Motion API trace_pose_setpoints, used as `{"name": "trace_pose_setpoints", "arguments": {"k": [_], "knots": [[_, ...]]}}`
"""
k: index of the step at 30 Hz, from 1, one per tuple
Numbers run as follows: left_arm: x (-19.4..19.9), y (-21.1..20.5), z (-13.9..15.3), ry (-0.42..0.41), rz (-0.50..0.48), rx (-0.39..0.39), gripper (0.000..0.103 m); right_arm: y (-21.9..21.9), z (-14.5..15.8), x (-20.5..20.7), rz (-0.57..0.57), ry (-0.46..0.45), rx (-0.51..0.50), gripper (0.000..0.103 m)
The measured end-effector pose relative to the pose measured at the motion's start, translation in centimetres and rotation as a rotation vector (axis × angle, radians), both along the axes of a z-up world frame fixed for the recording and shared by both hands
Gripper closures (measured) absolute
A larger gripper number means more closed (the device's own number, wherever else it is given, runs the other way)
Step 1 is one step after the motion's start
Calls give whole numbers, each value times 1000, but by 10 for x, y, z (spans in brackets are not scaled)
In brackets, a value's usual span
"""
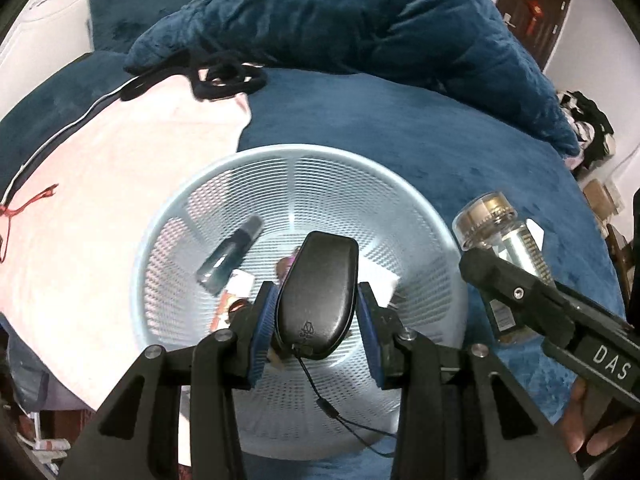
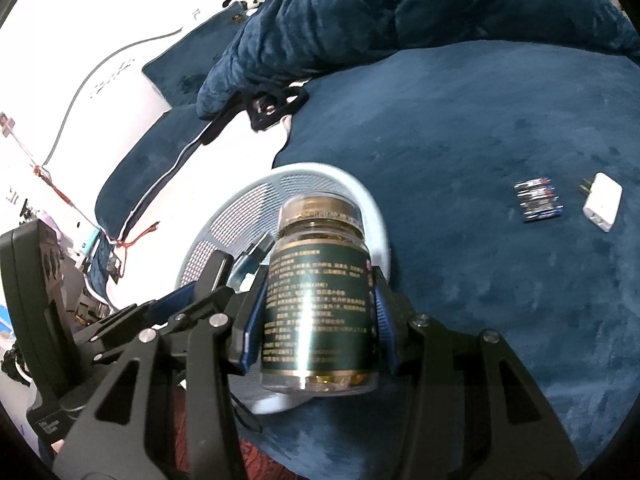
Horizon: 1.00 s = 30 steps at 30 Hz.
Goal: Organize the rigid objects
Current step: 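Lower the black fob and amber jar into the basket and open both tools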
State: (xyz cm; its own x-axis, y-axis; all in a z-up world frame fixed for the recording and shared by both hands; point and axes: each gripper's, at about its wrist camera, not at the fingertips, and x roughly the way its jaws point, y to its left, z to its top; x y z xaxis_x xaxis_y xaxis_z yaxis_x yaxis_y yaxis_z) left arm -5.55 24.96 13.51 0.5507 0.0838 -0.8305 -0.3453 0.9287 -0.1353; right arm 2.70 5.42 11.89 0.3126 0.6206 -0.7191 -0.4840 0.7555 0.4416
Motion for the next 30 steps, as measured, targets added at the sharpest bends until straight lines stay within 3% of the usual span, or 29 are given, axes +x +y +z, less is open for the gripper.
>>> {"name": "trace_pose_setpoints", "arguments": {"k": [11,30], "knots": [[-14,44,0,-26,108,-16,62,37,-11,-12,90,10,-34,56],[-10,38,-14,4,93,-39,62,46,-16,-14,122,23,-63,56]]}}
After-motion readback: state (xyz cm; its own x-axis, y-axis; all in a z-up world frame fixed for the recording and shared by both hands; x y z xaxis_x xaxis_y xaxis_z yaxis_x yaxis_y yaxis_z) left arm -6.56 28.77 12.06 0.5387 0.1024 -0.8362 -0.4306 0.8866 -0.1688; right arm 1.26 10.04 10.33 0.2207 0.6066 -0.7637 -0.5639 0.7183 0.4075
